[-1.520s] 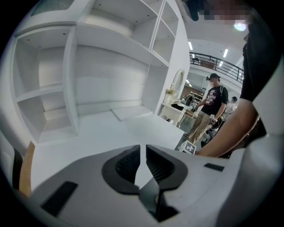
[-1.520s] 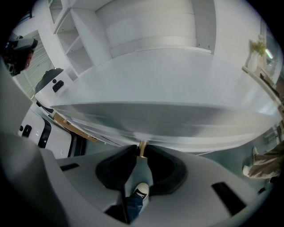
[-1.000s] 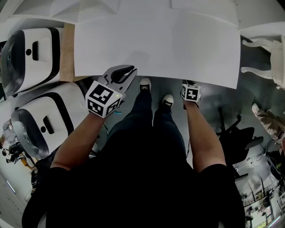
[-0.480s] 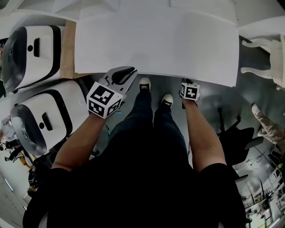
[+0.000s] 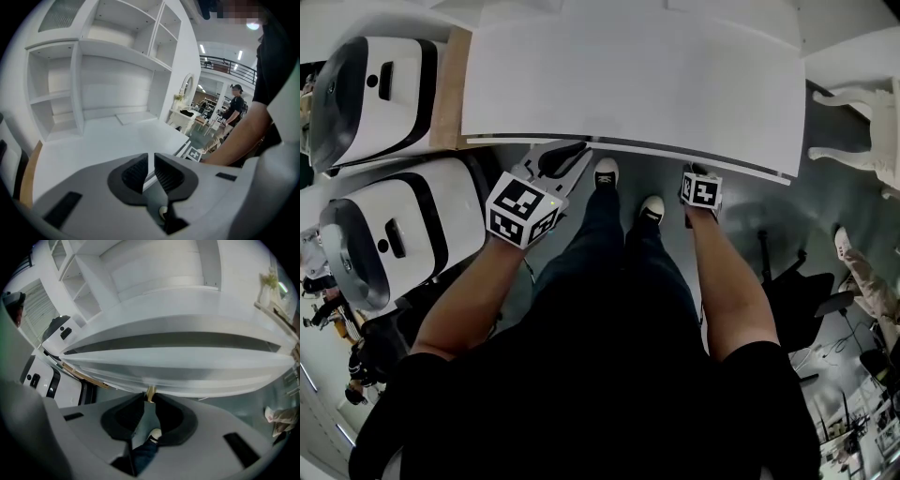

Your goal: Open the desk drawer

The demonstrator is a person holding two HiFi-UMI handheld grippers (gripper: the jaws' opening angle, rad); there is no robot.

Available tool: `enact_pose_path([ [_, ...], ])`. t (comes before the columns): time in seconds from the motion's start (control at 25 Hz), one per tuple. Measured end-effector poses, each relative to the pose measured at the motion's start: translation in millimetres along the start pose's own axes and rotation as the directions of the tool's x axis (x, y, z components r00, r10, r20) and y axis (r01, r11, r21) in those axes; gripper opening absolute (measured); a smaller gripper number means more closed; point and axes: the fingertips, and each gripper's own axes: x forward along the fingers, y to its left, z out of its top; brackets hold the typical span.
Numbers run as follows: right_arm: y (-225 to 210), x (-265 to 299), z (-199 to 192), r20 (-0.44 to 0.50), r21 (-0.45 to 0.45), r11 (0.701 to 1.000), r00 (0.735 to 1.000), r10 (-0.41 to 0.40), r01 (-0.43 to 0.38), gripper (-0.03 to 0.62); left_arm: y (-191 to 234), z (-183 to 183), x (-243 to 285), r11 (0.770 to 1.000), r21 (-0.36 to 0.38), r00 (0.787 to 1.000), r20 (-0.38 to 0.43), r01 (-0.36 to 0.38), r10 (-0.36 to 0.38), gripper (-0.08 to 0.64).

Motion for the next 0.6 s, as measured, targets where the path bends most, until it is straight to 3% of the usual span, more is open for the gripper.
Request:
enact_pose_path([
  [0.32, 2.1, -11.2, -12.3, 0.013, -0.030, 0.999, 1.000, 0.019, -0.018, 0.063, -21.8, -11.9, -14.6, 0.999, -0.010, 0.999, 0.025, -0.043, 0.043, 0.046],
  [0.44, -2.9, -16.9, -22.3, 0.005, -0.006, 1.000, 1.000, 0.010, -0.010, 0.000, -32.6, -15.5, -19.4, 0.998, -0.014, 0.998, 0.029, -0.058, 0.058, 0.046],
  [0.6, -12.7, -20.4, -36.3, 0.010, 0.060, 0.998, 0.999, 0.031, -0.032, 0.017, -36.7, -16.9, -29.9, 0.996, -0.025, 0.996, 0.032, -0.087, 0.088, 0.046],
])
